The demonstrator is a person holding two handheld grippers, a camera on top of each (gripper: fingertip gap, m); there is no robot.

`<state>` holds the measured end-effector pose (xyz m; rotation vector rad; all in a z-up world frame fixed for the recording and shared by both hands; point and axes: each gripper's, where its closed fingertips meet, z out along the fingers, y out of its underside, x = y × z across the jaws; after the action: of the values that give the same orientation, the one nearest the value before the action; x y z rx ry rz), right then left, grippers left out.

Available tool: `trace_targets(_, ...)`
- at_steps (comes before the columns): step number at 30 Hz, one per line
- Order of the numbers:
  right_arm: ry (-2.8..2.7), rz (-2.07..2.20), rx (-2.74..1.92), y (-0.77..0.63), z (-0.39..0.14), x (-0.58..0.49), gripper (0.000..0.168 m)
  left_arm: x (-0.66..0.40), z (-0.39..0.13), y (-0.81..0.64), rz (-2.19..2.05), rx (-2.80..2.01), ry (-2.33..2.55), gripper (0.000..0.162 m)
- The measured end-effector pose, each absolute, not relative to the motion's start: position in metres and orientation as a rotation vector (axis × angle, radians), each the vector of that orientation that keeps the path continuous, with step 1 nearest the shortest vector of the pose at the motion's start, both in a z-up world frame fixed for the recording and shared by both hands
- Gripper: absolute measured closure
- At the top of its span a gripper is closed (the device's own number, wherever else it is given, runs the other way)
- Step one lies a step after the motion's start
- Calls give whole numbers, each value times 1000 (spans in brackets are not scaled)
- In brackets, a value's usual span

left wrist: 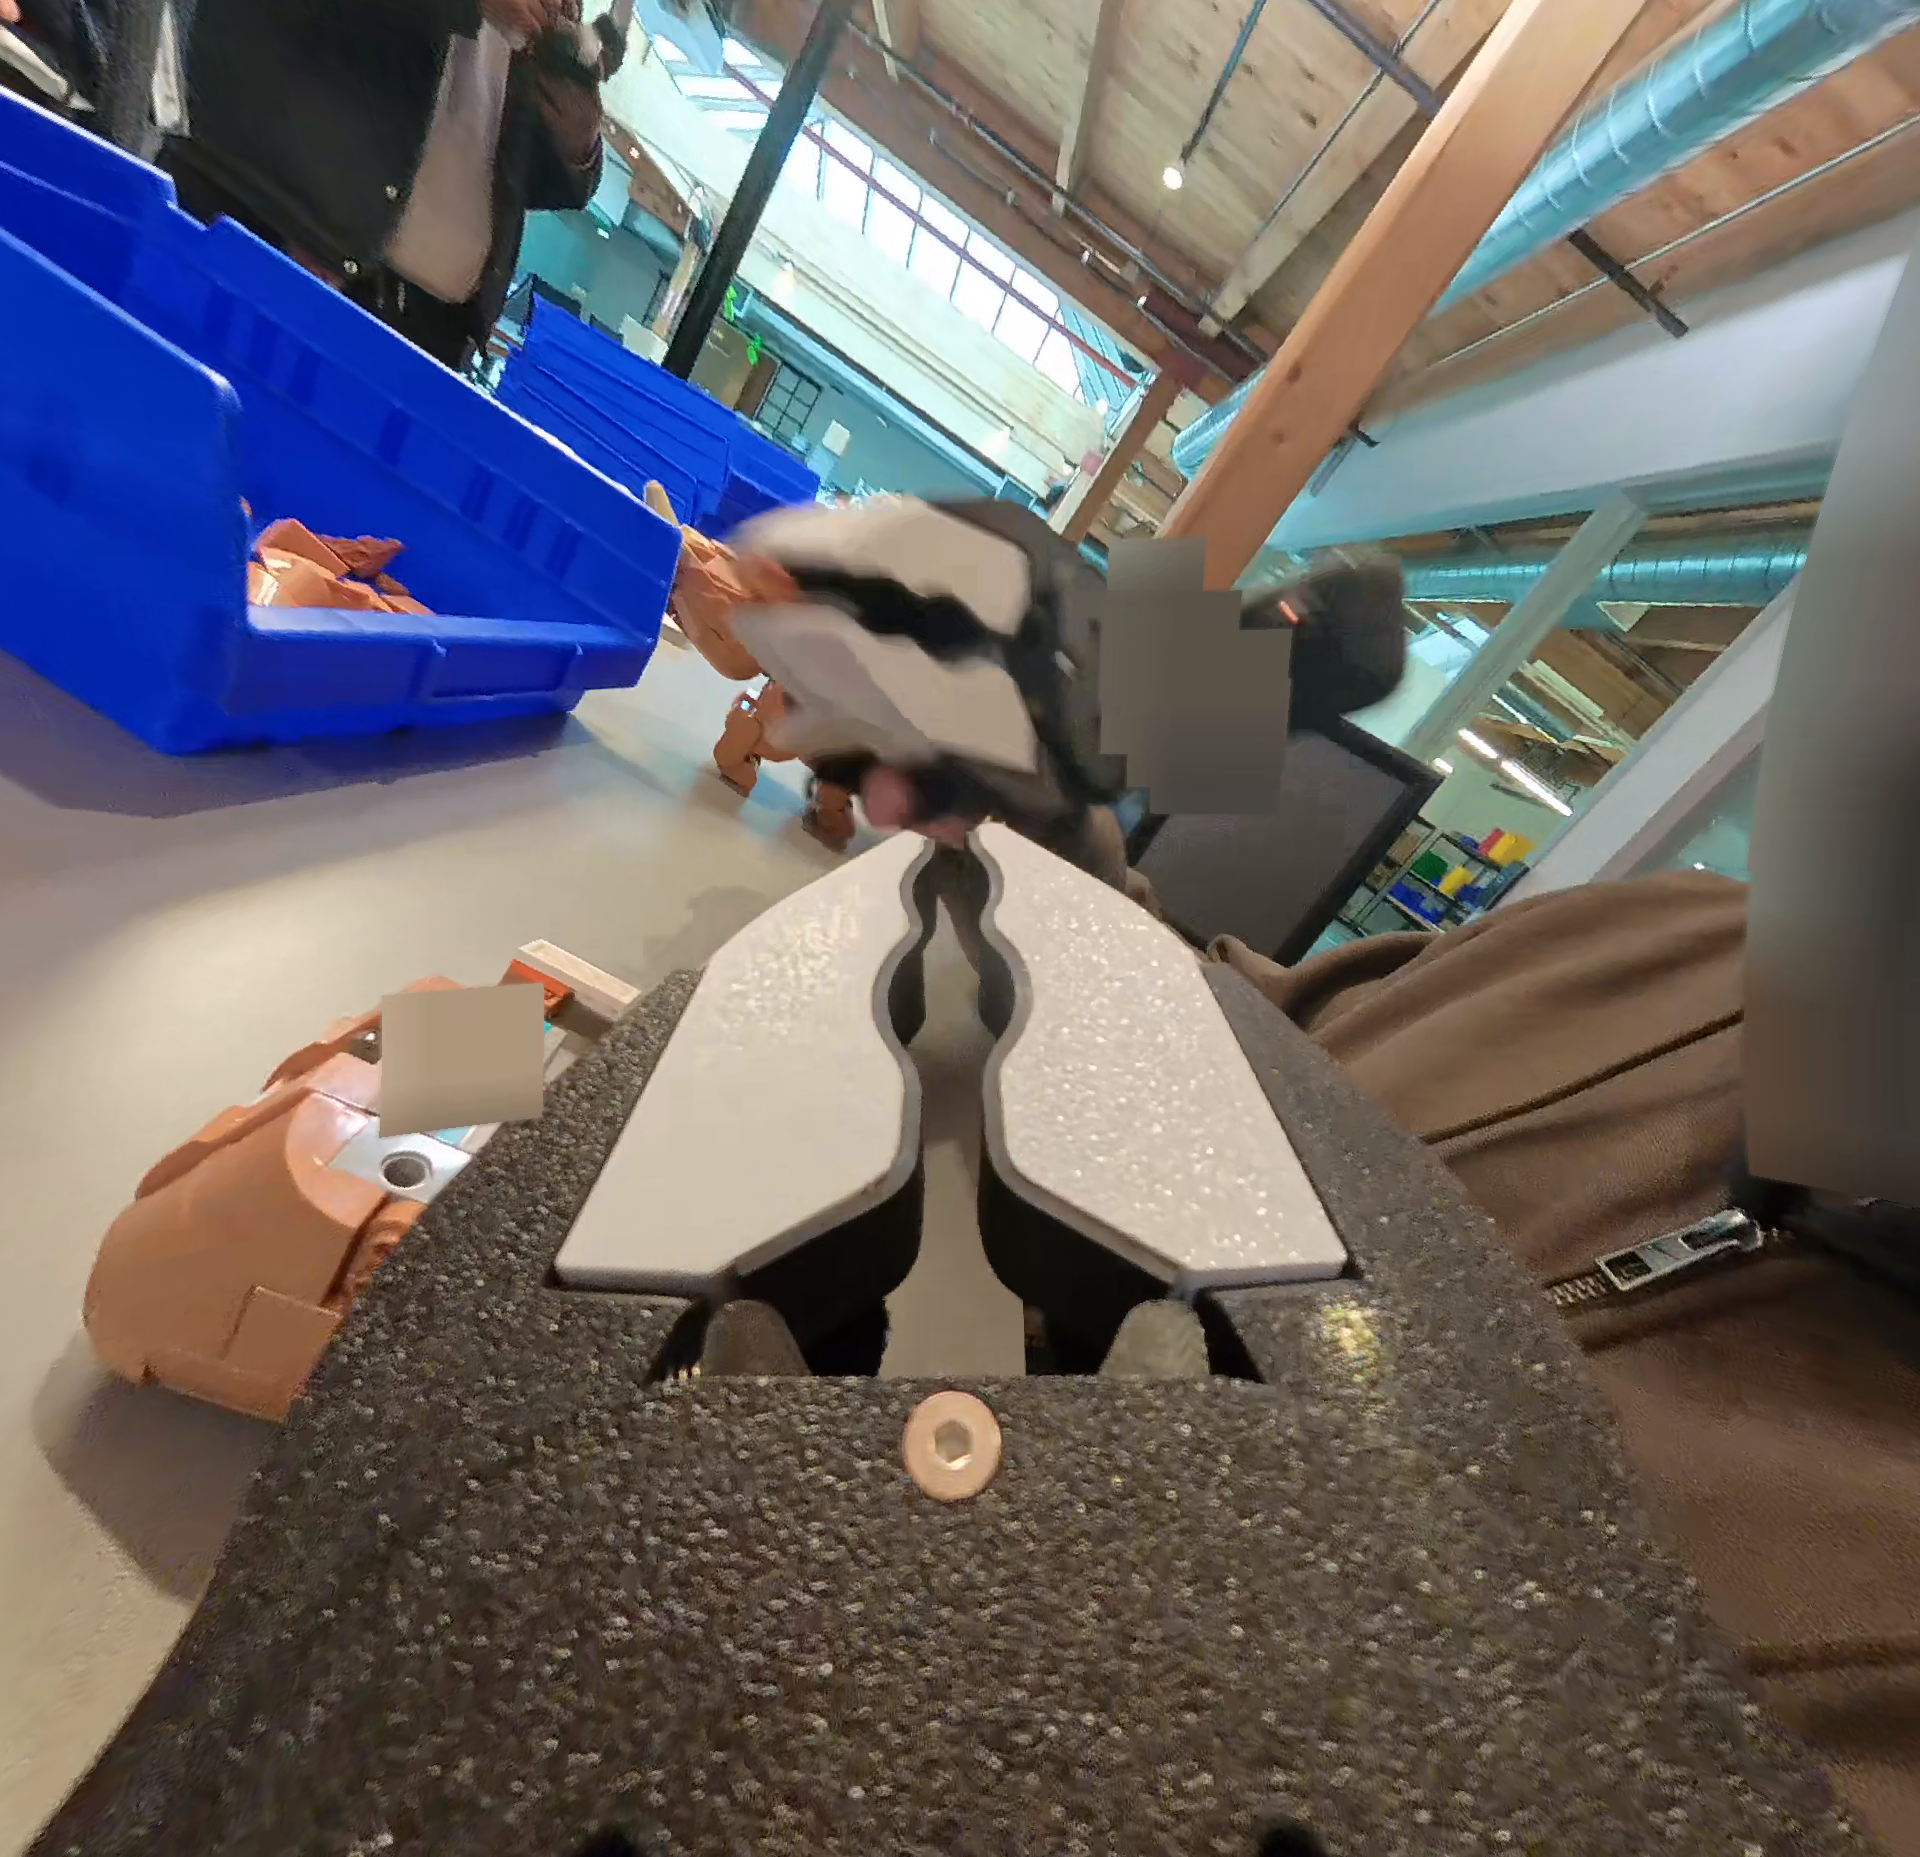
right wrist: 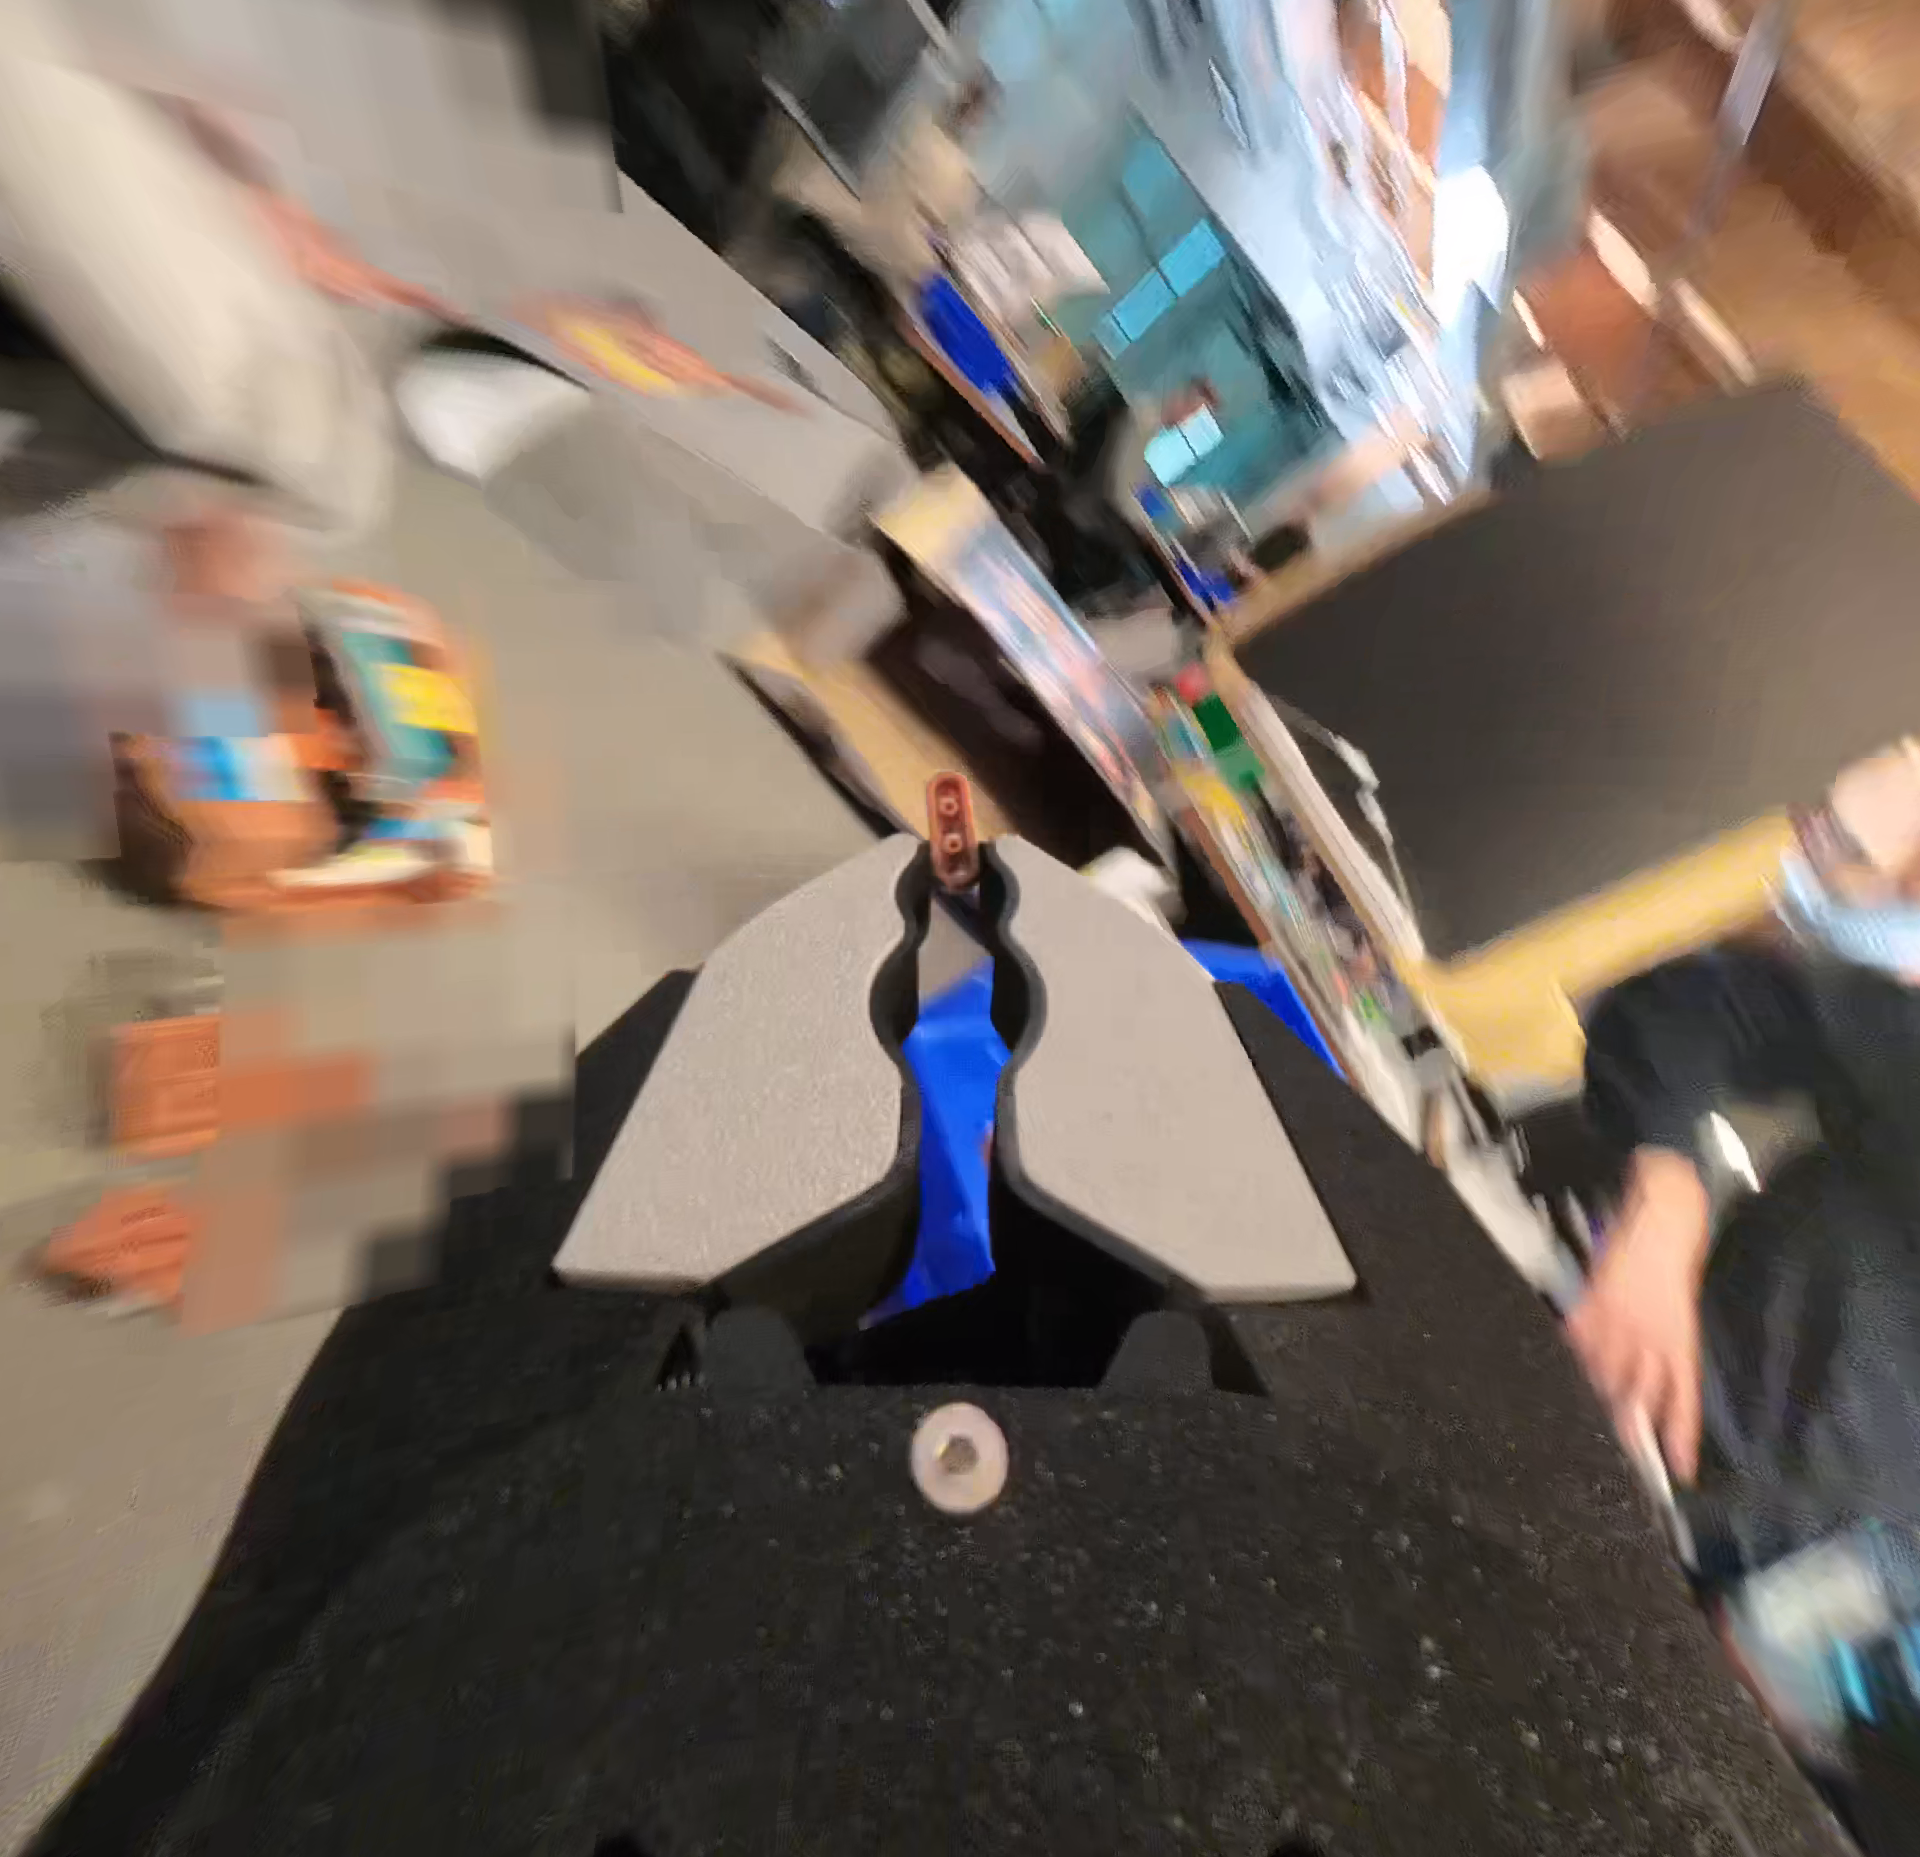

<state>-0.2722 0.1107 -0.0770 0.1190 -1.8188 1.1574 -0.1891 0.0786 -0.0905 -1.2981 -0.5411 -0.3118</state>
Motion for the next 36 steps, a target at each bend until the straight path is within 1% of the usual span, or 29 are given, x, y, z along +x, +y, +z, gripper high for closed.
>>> trace_targets(3,-1809,981,-320,162,-74,-349,160,-183,-89,80,-302,-1315,-505,159)
trace_targets(4,-1824,950,-435,175,-79,-366,154,-182,-90,81,-294,-1325,-499,159)
trace_targets(7,-1875,975,-594,188,-94,-384,151,-181,-92,84,-285,-1346,-490,159)
trace_targets(13,-1968,1021,-532,177,-108,-355,149,-185,-99,85,-248,-1391,-505,160)
trace_targets(18,-2366,1183,-369,138,-150,-269,149,-186,-115,83,-89,-1557,-503,159)
trace_targets(21,-2543,1198,-350,130,-177,-227,149,-185,-119,84,-43,-1602,-491,159)
trace_targets(25,-2630,1094,-347,131,-199,-214,136,-184,-121,87,-47,-1618,-485,159)
trace_targets(30,-2684,1057,-323,125,-205,-206,132,-183,-127,90,-11,-1667,-477,159)
trace_targets(33,-2687,1053,-303,122,-207,-204,134,-182,-128,92,5,-1693,-459,159)
trace_targets(36,-2696,1045,-278,121,-208,-203,155,-182,-131,94,36,-1729,-437,159)
